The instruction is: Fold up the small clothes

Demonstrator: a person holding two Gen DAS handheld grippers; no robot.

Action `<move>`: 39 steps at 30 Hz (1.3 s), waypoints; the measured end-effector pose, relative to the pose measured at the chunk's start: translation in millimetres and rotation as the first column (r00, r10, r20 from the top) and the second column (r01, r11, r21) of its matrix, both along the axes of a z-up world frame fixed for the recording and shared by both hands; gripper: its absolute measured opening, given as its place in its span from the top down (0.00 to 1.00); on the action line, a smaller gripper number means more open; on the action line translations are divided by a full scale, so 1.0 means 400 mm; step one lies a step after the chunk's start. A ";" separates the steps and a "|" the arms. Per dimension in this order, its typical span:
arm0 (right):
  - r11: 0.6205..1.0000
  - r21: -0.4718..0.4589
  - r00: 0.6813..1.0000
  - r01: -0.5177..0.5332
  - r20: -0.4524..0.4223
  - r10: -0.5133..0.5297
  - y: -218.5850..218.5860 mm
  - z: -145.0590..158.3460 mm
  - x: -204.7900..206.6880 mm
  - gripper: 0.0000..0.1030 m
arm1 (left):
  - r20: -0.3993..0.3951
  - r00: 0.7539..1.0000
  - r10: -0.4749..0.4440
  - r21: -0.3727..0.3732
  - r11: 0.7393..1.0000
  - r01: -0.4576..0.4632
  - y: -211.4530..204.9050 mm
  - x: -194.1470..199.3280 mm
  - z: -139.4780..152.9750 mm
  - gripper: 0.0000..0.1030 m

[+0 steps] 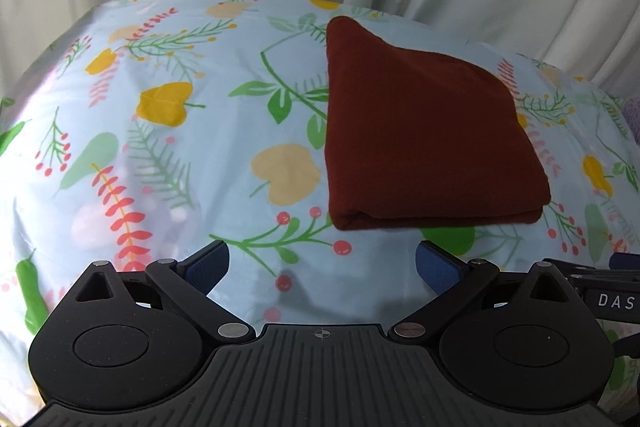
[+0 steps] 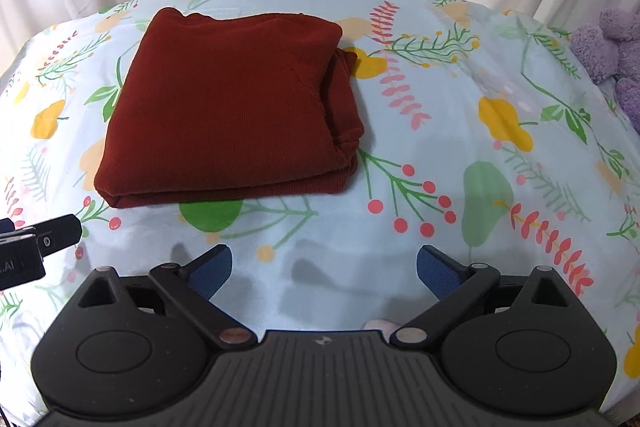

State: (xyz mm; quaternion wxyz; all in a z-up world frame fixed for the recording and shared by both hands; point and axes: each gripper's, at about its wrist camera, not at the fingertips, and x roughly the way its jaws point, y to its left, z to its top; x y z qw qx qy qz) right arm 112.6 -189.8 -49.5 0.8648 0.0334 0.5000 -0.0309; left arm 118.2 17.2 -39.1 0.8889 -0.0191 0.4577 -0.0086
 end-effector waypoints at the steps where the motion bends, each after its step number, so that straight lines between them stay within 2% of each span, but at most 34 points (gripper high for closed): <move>1: 1.000 -0.001 1.000 0.001 -0.001 -0.001 0.001 0.000 0.000 0.04 | -0.003 1.000 -0.002 -0.001 1.000 0.002 -0.001 -0.002 0.000 0.01; 15: 1.000 0.002 1.000 0.011 0.002 -0.011 -0.008 0.008 -0.006 0.04 | -0.019 0.998 -0.052 0.009 0.999 0.052 -0.029 -0.005 -0.001 0.01; 39: 1.000 0.004 1.000 0.018 -0.002 -0.018 -0.007 0.011 -0.008 0.04 | -0.044 0.997 -0.059 0.007 0.998 0.060 -0.032 -0.004 -0.011 0.01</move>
